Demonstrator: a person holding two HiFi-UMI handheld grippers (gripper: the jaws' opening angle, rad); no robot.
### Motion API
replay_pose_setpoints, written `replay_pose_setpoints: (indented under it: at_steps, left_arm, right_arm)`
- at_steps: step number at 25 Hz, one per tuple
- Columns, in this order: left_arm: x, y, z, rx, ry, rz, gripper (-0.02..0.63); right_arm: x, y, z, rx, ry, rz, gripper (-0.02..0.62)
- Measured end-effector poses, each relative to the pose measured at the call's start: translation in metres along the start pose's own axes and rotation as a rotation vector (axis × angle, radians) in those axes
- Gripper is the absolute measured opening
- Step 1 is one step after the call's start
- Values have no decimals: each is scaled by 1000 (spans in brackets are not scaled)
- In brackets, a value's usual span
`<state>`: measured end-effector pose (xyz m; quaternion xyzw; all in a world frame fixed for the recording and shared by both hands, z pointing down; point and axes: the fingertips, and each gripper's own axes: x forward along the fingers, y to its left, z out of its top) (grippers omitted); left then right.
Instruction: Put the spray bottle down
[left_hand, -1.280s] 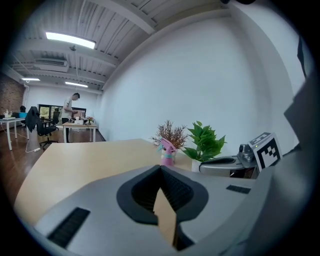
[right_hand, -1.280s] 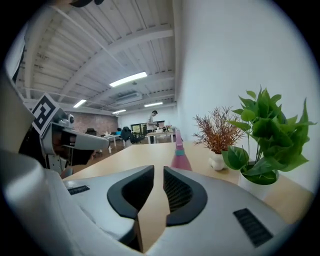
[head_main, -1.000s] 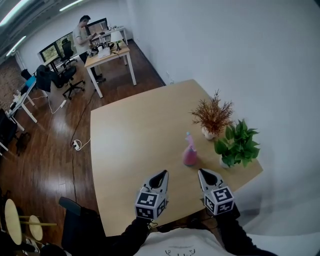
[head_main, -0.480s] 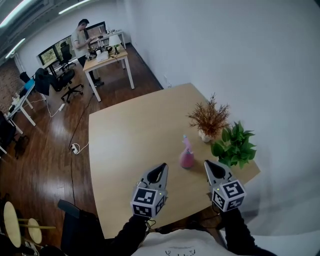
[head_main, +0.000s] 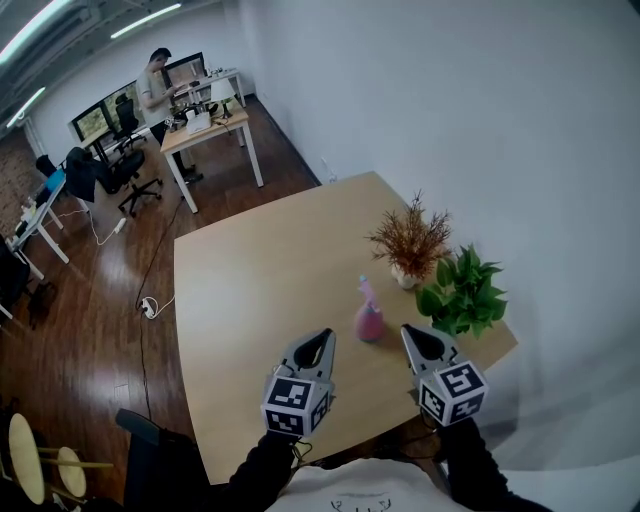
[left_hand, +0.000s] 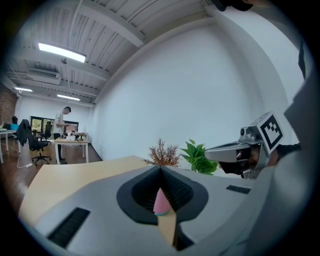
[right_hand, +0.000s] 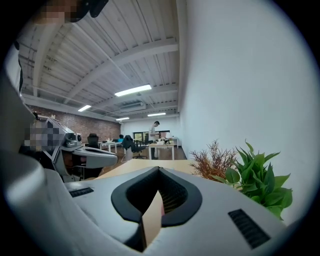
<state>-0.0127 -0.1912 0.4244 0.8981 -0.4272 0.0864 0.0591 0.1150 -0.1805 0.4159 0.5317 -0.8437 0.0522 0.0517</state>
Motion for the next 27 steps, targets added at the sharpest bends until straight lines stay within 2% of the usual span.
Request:
replay_pose_setpoints:
  at_steps: [27]
  left_arm:
    - [0, -1, 0, 1, 0, 5, 0]
  right_arm:
    - [3, 0, -2, -10, 6, 18, 3]
